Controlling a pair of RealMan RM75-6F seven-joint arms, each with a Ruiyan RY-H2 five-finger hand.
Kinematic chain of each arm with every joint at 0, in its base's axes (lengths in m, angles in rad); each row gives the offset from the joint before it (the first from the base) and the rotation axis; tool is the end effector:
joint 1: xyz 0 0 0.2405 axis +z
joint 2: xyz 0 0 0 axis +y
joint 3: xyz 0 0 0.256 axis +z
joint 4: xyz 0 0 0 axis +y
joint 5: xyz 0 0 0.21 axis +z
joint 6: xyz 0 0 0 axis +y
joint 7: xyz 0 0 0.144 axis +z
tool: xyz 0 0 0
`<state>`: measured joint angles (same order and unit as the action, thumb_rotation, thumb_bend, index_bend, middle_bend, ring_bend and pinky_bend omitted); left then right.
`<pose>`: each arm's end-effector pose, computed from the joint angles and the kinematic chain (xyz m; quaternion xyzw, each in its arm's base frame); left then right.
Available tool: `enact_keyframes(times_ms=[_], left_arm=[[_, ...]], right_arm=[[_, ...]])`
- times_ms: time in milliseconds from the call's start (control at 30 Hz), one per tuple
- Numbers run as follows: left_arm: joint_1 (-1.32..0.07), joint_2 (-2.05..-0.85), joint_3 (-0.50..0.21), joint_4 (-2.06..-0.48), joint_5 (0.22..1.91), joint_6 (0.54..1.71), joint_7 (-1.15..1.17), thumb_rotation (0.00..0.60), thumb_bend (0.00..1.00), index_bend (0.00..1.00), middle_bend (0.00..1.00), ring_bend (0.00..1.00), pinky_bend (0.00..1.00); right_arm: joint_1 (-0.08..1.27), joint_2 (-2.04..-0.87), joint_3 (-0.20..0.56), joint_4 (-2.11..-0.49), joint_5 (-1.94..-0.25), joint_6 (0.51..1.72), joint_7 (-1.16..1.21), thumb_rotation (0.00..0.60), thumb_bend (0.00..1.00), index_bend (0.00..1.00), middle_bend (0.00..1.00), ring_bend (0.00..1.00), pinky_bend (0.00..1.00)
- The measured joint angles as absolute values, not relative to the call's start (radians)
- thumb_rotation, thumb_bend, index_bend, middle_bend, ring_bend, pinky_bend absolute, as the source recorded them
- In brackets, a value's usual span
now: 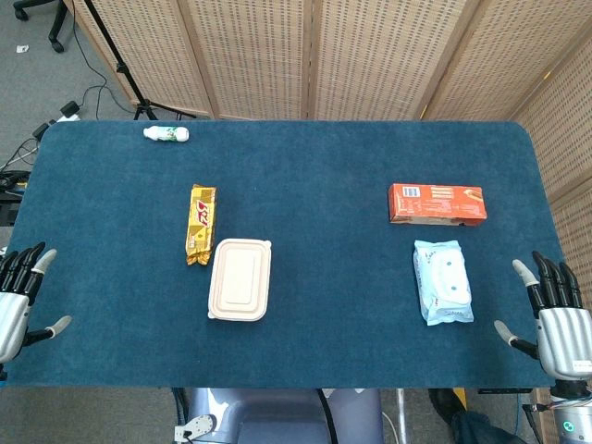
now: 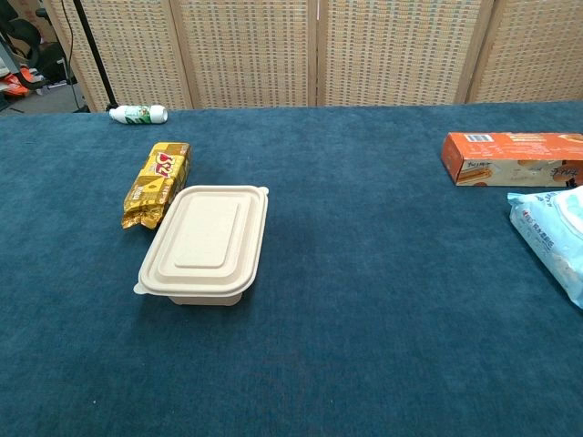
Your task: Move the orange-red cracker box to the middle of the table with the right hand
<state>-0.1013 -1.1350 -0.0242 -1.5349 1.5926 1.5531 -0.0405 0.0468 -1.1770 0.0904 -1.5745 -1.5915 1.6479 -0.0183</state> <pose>-0.3076 0.1811 0.1610 -0.6189 -0.3447 -0.4164 0.5699 -0.2962 -0.1750 0.1663 0.5693 -0.3205 0.4541 0.6057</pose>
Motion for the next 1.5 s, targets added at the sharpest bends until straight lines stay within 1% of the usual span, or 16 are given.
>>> enact_keyframes(times_ms=[267, 433, 500, 533, 567, 600, 633, 700, 733, 767, 800, 867, 1067, 1200, 1367, 1500], left_arm=[[-0.1, -1.138, -0.029, -1.54, 1.586, 1.555, -0.027, 0.6, 0.0, 0.0, 0.0, 0.0, 0.0], [-0.103, -1.141, -0.031, -1.54, 1.577, 1.545, -0.021, 0.6, 0.0, 0.0, 0.0, 0.0, 0.0], [-0.105, -1.141, -0.033, -1.54, 1.57, 1.539, -0.019, 0.6, 0.0, 0.0, 0.0, 0.0, 0.0], [-0.106, -1.142, -0.035, -1.54, 1.564, 1.534, -0.018, 0.6, 0.0, 0.0, 0.0, 0.0, 0.0], [-0.108, -1.142, -0.037, -1.54, 1.56, 1.53, -0.016, 0.6, 0.0, 0.0, 0.0, 0.0, 0.0], [-0.109, -1.143, -0.039, -1.54, 1.555, 1.527, -0.014, 0.6, 0.0, 0.0, 0.0, 0.0, 0.0], [-0.111, -1.144, -0.042, -1.54, 1.55, 1.523, -0.009, 0.6, 0.0, 0.0, 0.0, 0.0, 0.0], [-0.114, -1.146, -0.046, -1.543, 1.543, 1.519, -0.003, 0.6, 0.0, 0.0, 0.0, 0.0, 0.0], [-0.115, -1.148, -0.048, -1.544, 1.539, 1.517, 0.002, 0.6, 0.0, 0.0, 0.0, 0.0, 0.0], [-0.116, -1.149, -0.05, -1.545, 1.537, 1.515, 0.005, 0.6, 0.0, 0.0, 0.0, 0.0, 0.0], [-0.117, -1.15, -0.051, -1.545, 1.534, 1.513, 0.008, 0.6, 0.0, 0.0, 0.0, 0.0, 0.0], [-0.12, -1.154, -0.053, -1.544, 1.527, 1.506, 0.016, 0.6, 0.0, 0.0, 0.0, 0.0, 0.0], [-0.129, -1.161, -0.063, -1.543, 1.501, 1.486, 0.03, 0.6, 0.0, 0.0, 0.0, 0.0, 0.0], [-0.134, -1.169, -0.07, -1.542, 1.484, 1.475, 0.044, 0.6, 0.0, 0.0, 0.0, 0.0, 0.0], [-0.145, -1.179, -0.08, -1.544, 1.457, 1.452, 0.071, 0.6, 0.0, 0.0, 0.0, 0.0, 0.0], [-0.152, -1.186, -0.089, -1.546, 1.44, 1.443, 0.091, 0.6, 0.0, 0.0, 0.0, 0.0, 0.0]], right_arm=[[0.045, -1.175, 0.089, -1.576, -1.58, 1.635, -0.012, 0.6, 0.0, 0.1, 0.0, 0.0, 0.0], [0.054, -1.162, 0.085, -1.588, -1.569, 1.599, 0.042, 0.6, 0.0, 0.1, 0.0, 0.0, 0.0], [0.064, -1.155, 0.087, -1.591, -1.555, 1.566, 0.085, 0.6, 0.01, 0.06, 0.0, 0.0, 0.0], [0.07, -1.151, 0.088, -1.592, -1.545, 1.547, 0.11, 0.6, 0.03, 0.04, 0.0, 0.0, 0.0], [0.079, -1.146, 0.09, -1.592, -1.534, 1.523, 0.139, 0.6, 0.09, 0.01, 0.0, 0.0, 0.0], [0.092, -1.137, 0.094, -1.592, -1.518, 1.483, 0.182, 0.6, 0.21, 0.0, 0.0, 0.0, 0.0], [0.105, -1.129, 0.097, -1.591, -1.505, 1.448, 0.218, 0.6, 0.3, 0.0, 0.0, 0.0, 0.0], [0.137, -1.106, 0.107, -1.589, -1.475, 1.357, 0.319, 0.6, 0.6, 0.0, 0.0, 0.0, 0.0], [0.152, -1.095, 0.112, -1.587, -1.463, 1.316, 0.367, 0.6, 0.69, 0.0, 0.0, 0.0, 0.0], [0.168, -1.084, 0.117, -1.584, -1.452, 1.274, 0.42, 0.6, 0.82, 0.0, 0.0, 0.0, 0.0], [0.192, -1.07, 0.124, -1.578, -1.438, 1.214, 0.495, 0.6, 0.91, 0.0, 0.0, 0.0, 0.0], [0.238, -1.048, 0.139, -1.557, -1.414, 1.1, 0.638, 0.6, 0.99, 0.0, 0.0, 0.0, 0.0], [0.374, -1.014, 0.186, -1.433, -1.379, 0.814, 1.04, 0.6, 1.0, 0.0, 0.0, 0.0, 0.0], [0.474, -1.015, 0.219, -1.272, -1.375, 0.646, 1.267, 0.6, 1.0, 0.0, 0.0, 0.0, 0.0], [0.58, -1.043, 0.248, -1.098, -1.37, 0.495, 1.416, 0.6, 1.0, 0.0, 0.0, 0.0, 0.0], [0.649, -1.098, 0.263, -0.961, -1.357, 0.381, 1.473, 0.6, 1.0, 0.0, 0.0, 0.0, 0.0]])
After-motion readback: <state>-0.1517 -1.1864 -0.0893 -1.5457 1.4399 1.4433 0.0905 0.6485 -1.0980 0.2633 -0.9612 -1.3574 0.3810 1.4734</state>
